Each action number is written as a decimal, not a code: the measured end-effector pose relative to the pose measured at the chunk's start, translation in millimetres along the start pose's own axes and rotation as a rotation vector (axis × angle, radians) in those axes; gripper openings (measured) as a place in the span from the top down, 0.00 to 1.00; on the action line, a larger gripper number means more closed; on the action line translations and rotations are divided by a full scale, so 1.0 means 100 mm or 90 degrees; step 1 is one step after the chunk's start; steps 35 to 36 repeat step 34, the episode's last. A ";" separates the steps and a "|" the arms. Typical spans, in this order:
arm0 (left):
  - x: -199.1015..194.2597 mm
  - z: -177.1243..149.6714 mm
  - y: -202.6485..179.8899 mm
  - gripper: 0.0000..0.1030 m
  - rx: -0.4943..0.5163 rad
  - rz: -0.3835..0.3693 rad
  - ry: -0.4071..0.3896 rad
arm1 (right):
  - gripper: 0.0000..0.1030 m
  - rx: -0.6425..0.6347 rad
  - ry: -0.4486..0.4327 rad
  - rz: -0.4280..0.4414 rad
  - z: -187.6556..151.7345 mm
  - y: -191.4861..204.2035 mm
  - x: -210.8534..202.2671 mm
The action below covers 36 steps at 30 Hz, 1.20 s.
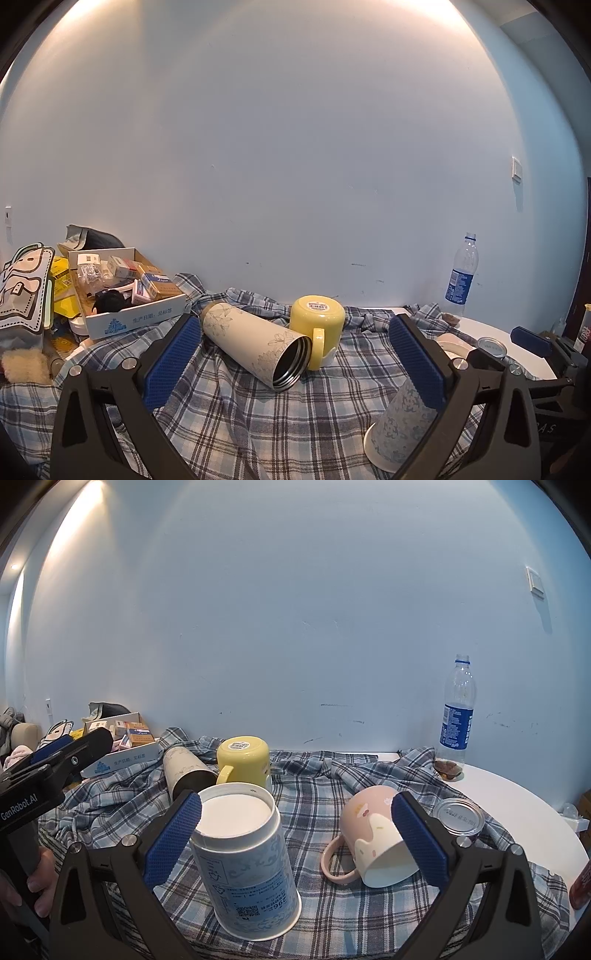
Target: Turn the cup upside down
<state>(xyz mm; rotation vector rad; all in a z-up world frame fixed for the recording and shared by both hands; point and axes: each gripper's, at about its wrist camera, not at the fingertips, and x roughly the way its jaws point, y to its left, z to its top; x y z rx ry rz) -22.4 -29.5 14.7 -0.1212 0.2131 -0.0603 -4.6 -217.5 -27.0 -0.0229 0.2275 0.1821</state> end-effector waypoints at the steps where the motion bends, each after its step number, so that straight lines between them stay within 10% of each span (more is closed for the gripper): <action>1: 0.00 0.00 -0.01 0.00 0.001 -0.003 -0.001 | 0.00 0.000 0.000 0.000 0.00 0.00 0.00; 36: -0.03 -0.01 -0.07 0.00 0.021 -0.007 -0.007 | 0.01 0.001 -0.003 0.003 0.00 0.02 -0.01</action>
